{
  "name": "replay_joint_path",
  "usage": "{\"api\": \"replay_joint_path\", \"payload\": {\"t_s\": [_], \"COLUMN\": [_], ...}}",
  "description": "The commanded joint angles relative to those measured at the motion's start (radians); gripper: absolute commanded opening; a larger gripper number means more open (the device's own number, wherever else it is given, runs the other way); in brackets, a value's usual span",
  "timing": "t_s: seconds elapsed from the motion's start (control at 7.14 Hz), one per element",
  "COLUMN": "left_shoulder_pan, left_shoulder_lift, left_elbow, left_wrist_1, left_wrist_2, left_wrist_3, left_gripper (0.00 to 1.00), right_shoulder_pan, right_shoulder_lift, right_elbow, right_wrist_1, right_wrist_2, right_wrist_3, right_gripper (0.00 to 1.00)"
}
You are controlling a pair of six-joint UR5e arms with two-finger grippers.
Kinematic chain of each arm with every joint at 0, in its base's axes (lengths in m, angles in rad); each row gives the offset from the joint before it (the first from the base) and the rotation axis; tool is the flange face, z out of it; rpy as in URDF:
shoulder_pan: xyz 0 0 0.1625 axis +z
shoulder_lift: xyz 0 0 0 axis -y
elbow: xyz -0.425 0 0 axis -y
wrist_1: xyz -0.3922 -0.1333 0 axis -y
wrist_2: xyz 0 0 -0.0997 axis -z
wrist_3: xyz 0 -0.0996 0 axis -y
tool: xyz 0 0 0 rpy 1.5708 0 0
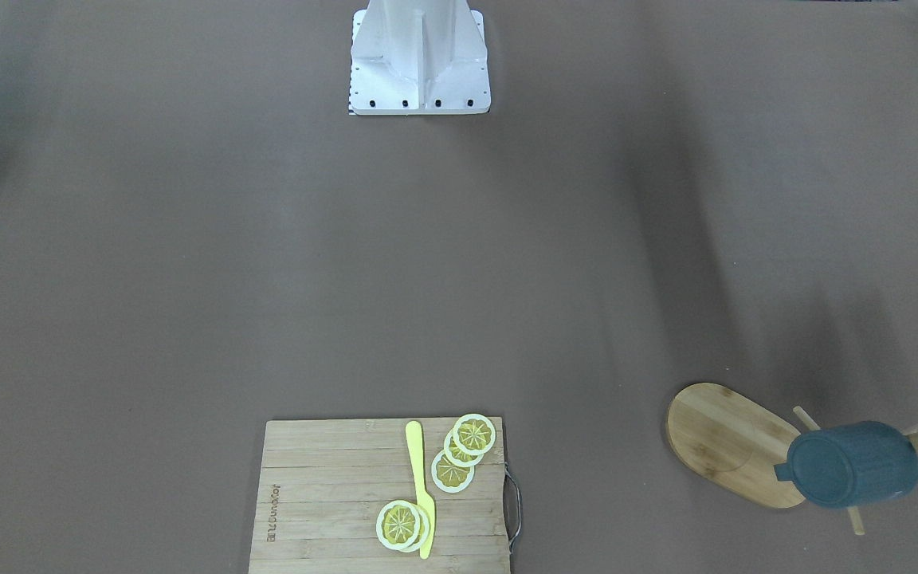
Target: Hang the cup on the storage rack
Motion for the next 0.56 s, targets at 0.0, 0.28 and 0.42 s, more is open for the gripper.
{"api": "replay_joint_path", "payload": {"t_s": [0.0,0.28,0.42], "left_shoulder_pan": [0.002,0.002,0.002], "left_shoulder_lift": [0.000,0.001,0.000], "left_elbow": [0.004,0.004,0.013], "left_wrist_1": [-0.015,-0.014,-0.015], "left_wrist_2": [-0.002,-0.002,-0.002], "left_wrist_3": [0.026,0.025,0.025], "left_gripper": [0.99,0.99,0.99], "right_shoulder_pan": [-0.015,-0.032,-0.032], "right_shoulder_lift": [-0.021,-0.016,-0.028], "right_elbow": [0.011,0.017,0.047], "right_wrist_1": [-0.003,0.000,0.000], "right_wrist_2": [-0.011,-0.017,-0.023], "right_wrist_3": [-0.002,-0.002,-0.001], "right_gripper": [1.00,1.00,1.00]}}
